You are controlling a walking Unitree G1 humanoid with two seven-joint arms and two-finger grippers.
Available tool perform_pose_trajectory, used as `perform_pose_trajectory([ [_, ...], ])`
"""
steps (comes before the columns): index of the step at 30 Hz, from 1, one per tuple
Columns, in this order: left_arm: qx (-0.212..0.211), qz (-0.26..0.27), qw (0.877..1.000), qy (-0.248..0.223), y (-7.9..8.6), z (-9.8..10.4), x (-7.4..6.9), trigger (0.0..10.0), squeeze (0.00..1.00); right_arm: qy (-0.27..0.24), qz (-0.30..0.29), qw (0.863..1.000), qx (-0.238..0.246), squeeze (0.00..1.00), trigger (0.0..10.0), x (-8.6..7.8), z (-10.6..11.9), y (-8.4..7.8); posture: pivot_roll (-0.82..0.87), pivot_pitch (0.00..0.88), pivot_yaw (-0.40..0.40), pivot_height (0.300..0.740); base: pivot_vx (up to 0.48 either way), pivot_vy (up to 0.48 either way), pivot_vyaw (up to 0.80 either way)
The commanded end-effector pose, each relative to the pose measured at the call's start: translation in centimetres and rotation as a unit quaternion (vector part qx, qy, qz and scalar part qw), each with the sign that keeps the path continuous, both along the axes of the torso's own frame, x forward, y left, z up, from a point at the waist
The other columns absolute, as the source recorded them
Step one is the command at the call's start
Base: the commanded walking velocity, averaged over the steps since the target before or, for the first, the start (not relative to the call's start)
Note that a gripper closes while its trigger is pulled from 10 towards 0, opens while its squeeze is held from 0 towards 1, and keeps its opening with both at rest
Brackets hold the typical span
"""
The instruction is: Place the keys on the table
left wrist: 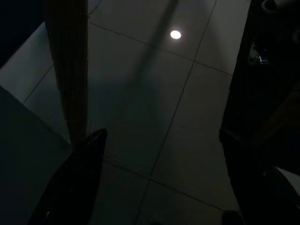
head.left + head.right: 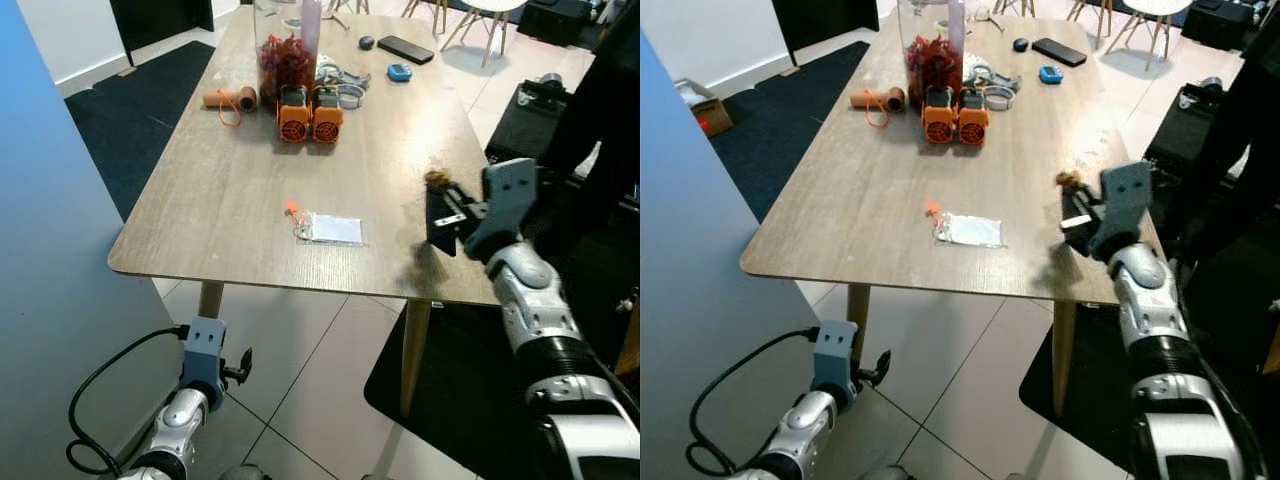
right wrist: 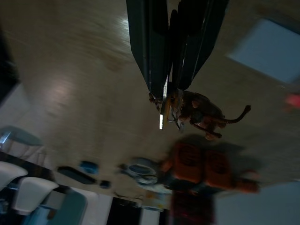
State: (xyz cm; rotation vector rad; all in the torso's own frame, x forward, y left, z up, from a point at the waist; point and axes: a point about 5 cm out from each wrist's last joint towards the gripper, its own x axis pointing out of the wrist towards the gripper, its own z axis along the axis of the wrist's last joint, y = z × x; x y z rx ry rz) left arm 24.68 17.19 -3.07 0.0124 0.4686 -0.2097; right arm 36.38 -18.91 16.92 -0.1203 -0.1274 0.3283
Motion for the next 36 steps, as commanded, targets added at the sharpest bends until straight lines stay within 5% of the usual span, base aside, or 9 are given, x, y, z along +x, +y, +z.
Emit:
perform_pose_trajectory([
  [1,0.005,-0.002,1.0,0.012,0.2,-0.3,-0.4,10.0,0.0,0.011,0.01,1.0,-0.011,0.0,10.0,0.0,0.0,0.3,0.05,0.04,-0.027,0.74,0.0,0.0,0.0],
  [13,0.001,0.001,1.0,0.015,0.1,-0.5,-0.7,10.0,0.0,0.035,0.043,0.998,-0.017,0.0,10.0,-0.5,-0.6,1.4,0.05,0.044,-0.035,0.74,0.0,0.0,0.0],
  [14,0.001,0.001,1.0,0.016,0.1,-0.6,-0.7,10.0,0.0,0.035,0.046,0.998,-0.015,1.0,10.0,-0.6,-0.5,1.4,0.05,0.044,-0.035,0.74,0.0,0.0,0.0],
  [19,-0.001,0.0,1.0,0.016,0.0,-0.6,-0.7,10.0,0.0,0.032,0.047,0.998,-0.029,1.0,10.0,-0.6,-0.3,1.4,0.05,0.044,-0.036,0.74,0.0,0.0,0.0],
  [20,-0.001,0.0,1.0,0.016,0.0,-0.6,-0.7,10.0,0.0,0.03,0.035,0.998,-0.035,0.04,10.0,-0.5,-0.2,1.2,0.05,0.044,-0.035,0.74,0.0,0.0,0.0],
  [31,-0.002,-0.001,1.0,0.019,-0.1,-0.6,-0.7,10.0,0.0,0.021,0.004,0.999,-0.03,0.0,10.0,-0.5,0.4,-0.1,0.04,0.049,-0.037,0.74,0.0,0.0,0.0],
  [36,0.0,0.001,1.0,0.02,0.0,-0.7,-0.8,10.0,0.0,-0.022,-0.079,0.997,-0.013,0.0,10.0,-0.4,1.5,-2.1,0.05,0.053,-0.04,0.74,0.0,0.0,0.0],
])
